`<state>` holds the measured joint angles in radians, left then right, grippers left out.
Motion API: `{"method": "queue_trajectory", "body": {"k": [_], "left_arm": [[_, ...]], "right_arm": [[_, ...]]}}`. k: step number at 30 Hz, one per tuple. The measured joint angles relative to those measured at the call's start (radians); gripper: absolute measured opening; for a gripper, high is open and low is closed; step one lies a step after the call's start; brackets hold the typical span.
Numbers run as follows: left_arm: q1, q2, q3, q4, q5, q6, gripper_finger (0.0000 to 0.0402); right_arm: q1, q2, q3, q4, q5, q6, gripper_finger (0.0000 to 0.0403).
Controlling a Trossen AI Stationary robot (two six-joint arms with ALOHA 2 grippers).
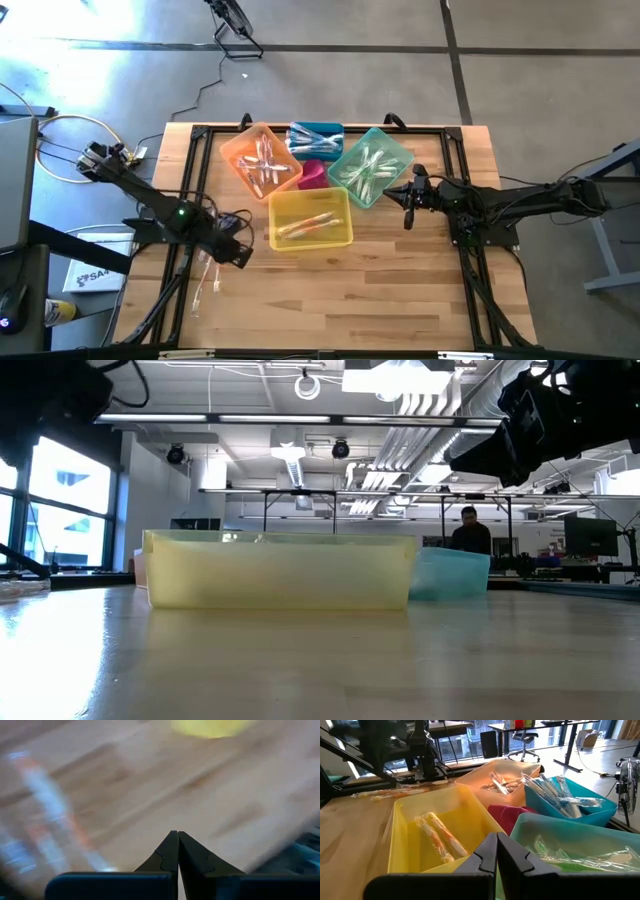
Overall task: Pick & Place Toothbrushes
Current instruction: Put the orange toothbrush into the yellow bin
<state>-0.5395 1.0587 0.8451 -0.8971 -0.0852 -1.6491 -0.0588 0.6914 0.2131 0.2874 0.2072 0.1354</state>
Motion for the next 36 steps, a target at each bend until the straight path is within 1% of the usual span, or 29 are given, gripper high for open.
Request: {"method": "queue_trajectory", "body": {"k": [3, 7, 10, 14, 18, 22, 28, 30, 33, 36], "left_arm": [[-0.005, 0.041, -0.002, -0.096, 0.024, -0.054, 0.0000], [-0.004, 0.094, -0.002, -0.198, 0.049, -0.083, 0.0000], [-0.004, 0.116, -0.002, -0.225, 0.049, -0.083, 0.0000], [-0.004, 0.129, -0.002, -0.218, 0.049, -0.071, 0.0000], [-0.004, 0.143, -0.002, -0.202, 0.049, -0.001, 0.0004], [-0.004, 0.160, -0.009, -0.206, 0.049, 0.003, 0.0038], [-0.004, 0.158, -0.041, -0.210, 0.049, 0.003, 0.0126], [-0.004, 0.158, -0.055, -0.211, 0.049, -0.004, 0.0149], [-0.004, 0.158, -0.087, -0.195, 0.063, -0.005, 0.0166], [-0.004, 0.158, -0.115, -0.191, 0.076, -0.006, 0.0165]], "right_arm": [[0.000, 0.000, 0.000, 0.000, 0.000, 0.000, 0.0004], [0.000, 0.003, 0.000, 0.000, 0.000, 0.000, 0.0004], [0.000, 0.003, 0.000, 0.001, 0.000, 0.000, 0.0004], [0.000, 0.004, 0.000, 0.002, 0.000, 0.000, 0.0004], [0.000, 0.004, 0.000, 0.001, 0.000, 0.000, 0.0004], [0.000, 0.004, 0.000, 0.000, 0.000, 0.000, 0.0004], [0.000, 0.004, 0.000, 0.000, 0.000, 0.000, 0.0004], [0.000, 0.004, 0.000, 0.000, 0.000, 0.000, 0.0004], [0.000, 0.004, 0.000, 0.000, 0.000, 0.000, 0.0004], [0.000, 0.004, 0.000, 0.000, -0.001, 0.000, 0.0004]]}}
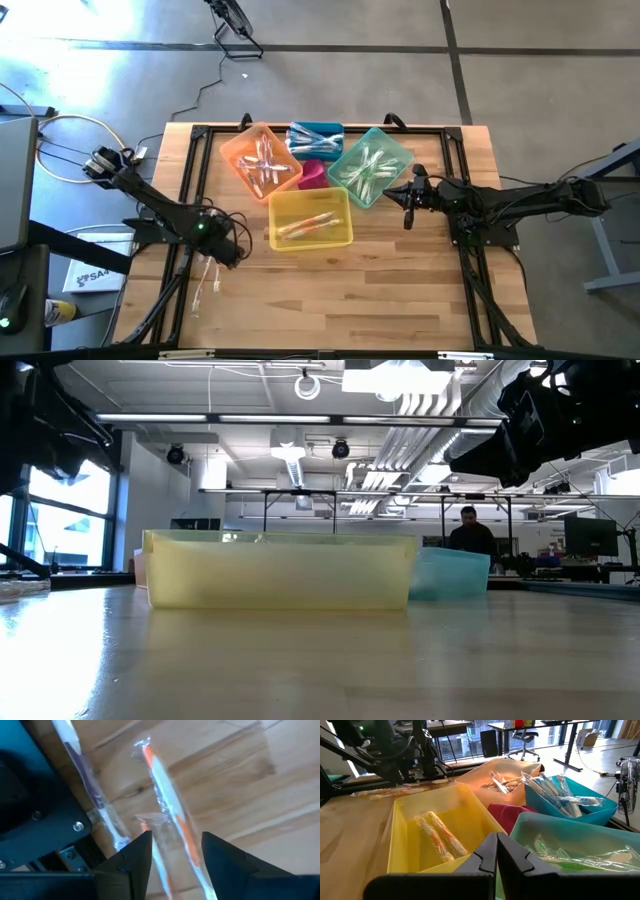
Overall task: Pick & Place Toothbrushes
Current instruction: Put the orange toothbrush into the yellow bin
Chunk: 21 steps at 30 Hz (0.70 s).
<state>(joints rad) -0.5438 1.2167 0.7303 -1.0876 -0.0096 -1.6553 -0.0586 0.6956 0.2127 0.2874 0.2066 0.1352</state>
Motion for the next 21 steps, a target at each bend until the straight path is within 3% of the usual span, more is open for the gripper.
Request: {"method": "queue_trajectory", "body": {"k": [9, 21], "left_arm": [[0.000, 0.000, -0.115, 0.190, 0.003, 0.000, 0.0154], [0.000, -0.003, -0.217, 0.311, 0.004, -0.003, 0.0154]], "right_arm": [[0.000, 0.000, 0.000, 0.000, 0.000, 0.000, 0.0004], [0.000, 0.000, 0.000, 0.000, 0.000, 0.000, 0.0004]]}}
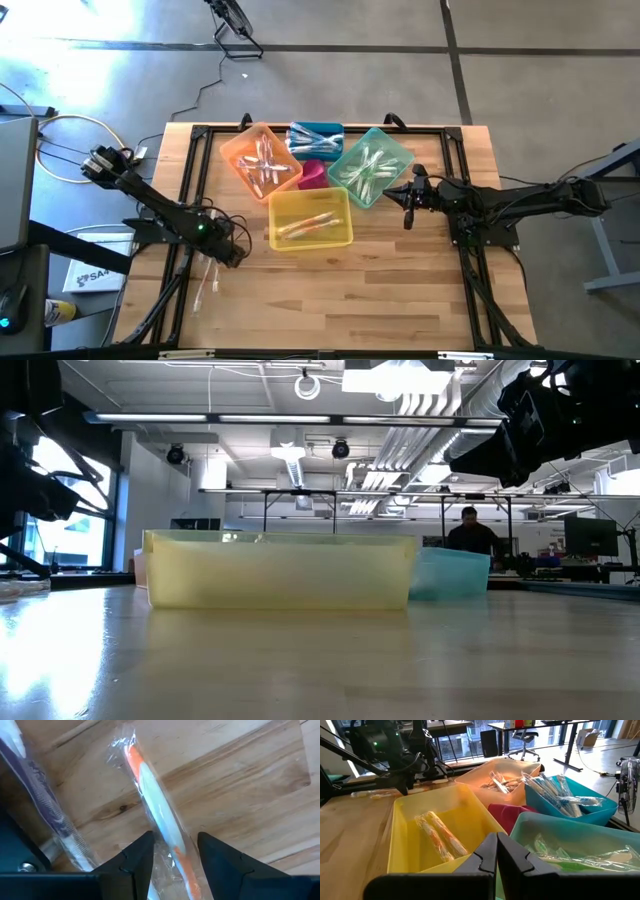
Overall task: Pick & Place Toothbrushes
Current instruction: Put the orange toothbrush into the yellow bin
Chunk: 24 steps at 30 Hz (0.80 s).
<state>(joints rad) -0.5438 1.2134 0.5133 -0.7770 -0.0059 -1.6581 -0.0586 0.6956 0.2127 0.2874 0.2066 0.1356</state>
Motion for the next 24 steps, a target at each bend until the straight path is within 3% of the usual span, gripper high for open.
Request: {"method": "queue_trajectory", "body": {"k": [5, 17, 24], "left_arm": [[0.000, 0.000, 0.002, 0.042, 0.000, 0.000, 0.0134], [0.000, 0.000, 0.001, 0.079, -0.004, 0.003, 0.0021], [0.000, 0.004, 0.059, 0.069, -0.087, 0.093, 0.0019]], "right_arm": [[0.000, 0.000, 0.000, 0.000, 0.000, 0.000, 0.0004], [0.000, 0.000, 0.000, 0.000, 0.000, 0.000, 0.0004], [0.000, 0.000, 0.000, 0.000, 0.000, 0.000, 0.0004]]}}
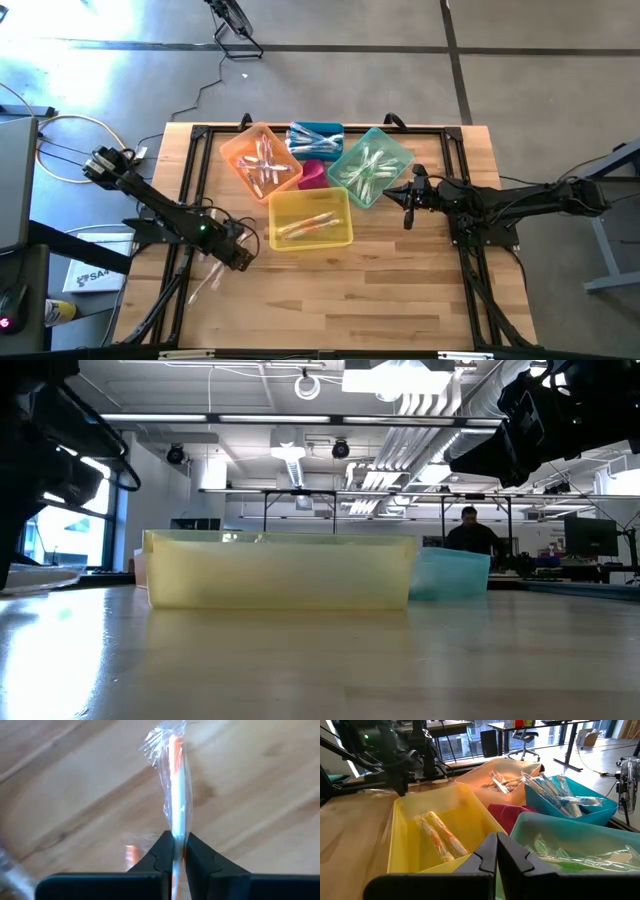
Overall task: Pick & Place Toothbrushes
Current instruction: Put the orange toothbrush into the yellow bin
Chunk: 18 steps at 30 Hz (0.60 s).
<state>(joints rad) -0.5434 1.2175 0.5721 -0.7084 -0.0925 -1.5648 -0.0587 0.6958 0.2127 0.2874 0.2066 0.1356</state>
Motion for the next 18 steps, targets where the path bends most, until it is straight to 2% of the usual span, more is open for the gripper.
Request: {"method": "queue_trajectory", "body": {"k": [8, 13, 18], "left_arm": [[0.000, 0.000, 0.076, -0.006, -0.056, 0.084, 0.0023], [0.000, -0.001, 0.141, -0.017, -0.153, 0.155, 0.0018], [0.000, -0.001, 0.245, -0.123, -0.230, 0.228, 0.0018]], "right_arm": [[0.000, 0.000, 0.000, 0.000, 0.000, 0.000, 0.0004], [0.000, 0.000, 0.000, 0.000, 0.000, 0.000, 0.0004], [0.000, 0.000, 0.000, 0.000, 0.000, 0.000, 0.0004]]}}
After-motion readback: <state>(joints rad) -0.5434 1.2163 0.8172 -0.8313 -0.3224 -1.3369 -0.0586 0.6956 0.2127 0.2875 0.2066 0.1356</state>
